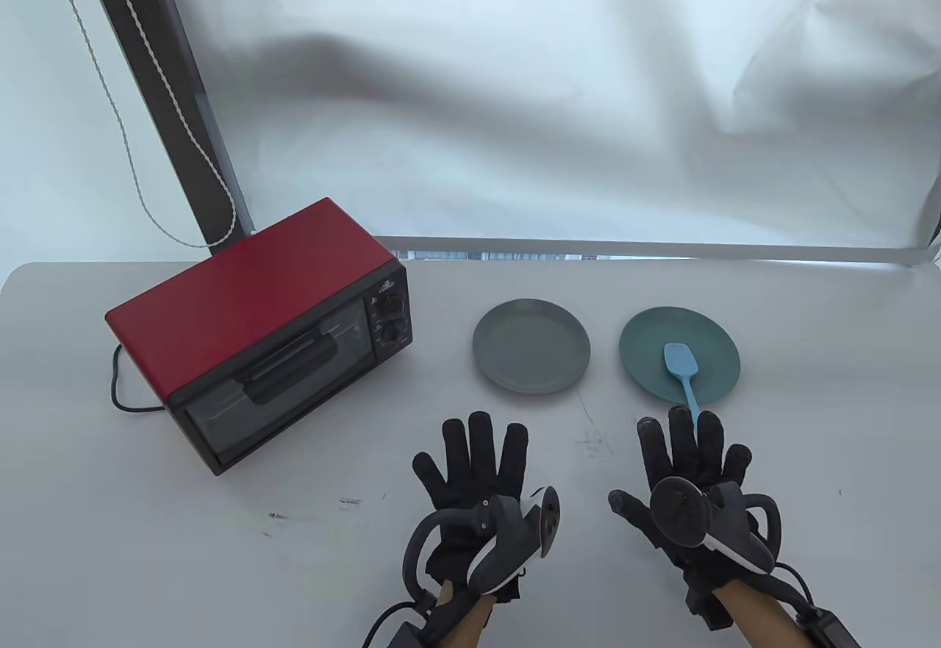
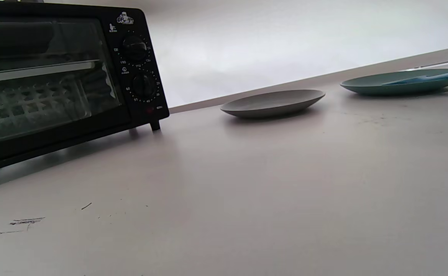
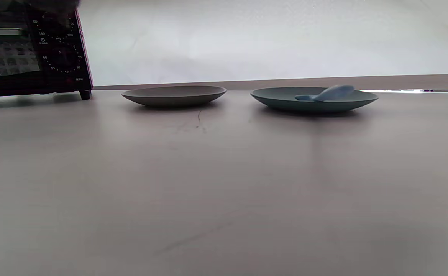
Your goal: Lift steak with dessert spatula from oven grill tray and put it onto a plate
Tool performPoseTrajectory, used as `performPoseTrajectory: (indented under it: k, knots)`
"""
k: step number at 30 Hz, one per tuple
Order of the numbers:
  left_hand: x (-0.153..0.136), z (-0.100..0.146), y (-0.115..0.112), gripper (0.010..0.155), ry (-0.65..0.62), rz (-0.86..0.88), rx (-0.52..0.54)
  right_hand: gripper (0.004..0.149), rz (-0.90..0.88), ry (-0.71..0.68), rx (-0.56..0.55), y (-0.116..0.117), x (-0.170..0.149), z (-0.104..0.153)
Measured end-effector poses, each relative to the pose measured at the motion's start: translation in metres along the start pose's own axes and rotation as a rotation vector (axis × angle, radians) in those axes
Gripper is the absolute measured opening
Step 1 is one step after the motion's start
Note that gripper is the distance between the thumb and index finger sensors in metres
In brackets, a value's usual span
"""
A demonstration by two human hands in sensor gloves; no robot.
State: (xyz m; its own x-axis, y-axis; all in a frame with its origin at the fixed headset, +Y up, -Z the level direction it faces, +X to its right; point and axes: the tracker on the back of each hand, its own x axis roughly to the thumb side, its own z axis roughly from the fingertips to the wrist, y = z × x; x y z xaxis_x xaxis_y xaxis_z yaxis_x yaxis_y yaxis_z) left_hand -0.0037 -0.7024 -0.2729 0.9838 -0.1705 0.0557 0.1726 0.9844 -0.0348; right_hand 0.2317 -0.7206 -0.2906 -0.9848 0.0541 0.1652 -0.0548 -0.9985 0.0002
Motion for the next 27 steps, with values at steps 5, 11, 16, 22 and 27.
performPoseTrajectory:
  k: [5, 11, 16, 22, 27]
  knots:
    - [-0.002, 0.0, 0.001, 0.083, 0.004, 0.013, 0.0, 0.096, 0.006, -0.004, -0.003, 0.0, 0.001, 0.0]
    - [-0.004, 0.0, 0.002, 0.083, 0.009, 0.033, 0.011, 0.096, 0.006, -0.001, -0.014, 0.0, 0.0, 0.0]
    - [-0.01, -0.001, 0.004, 0.082, 0.017, 0.084, 0.032, 0.096, 0.0, 0.003, -0.018, 0.0, -0.001, 0.0]
    - [-0.022, -0.002, 0.007, 0.082, 0.028, 0.203, 0.022, 0.096, 0.002, -0.001, -0.029, -0.001, -0.001, 0.0]
    - [-0.035, -0.004, 0.008, 0.081, 0.039, 0.332, -0.004, 0.096, 0.002, -0.002, -0.04, -0.001, -0.002, 0.001]
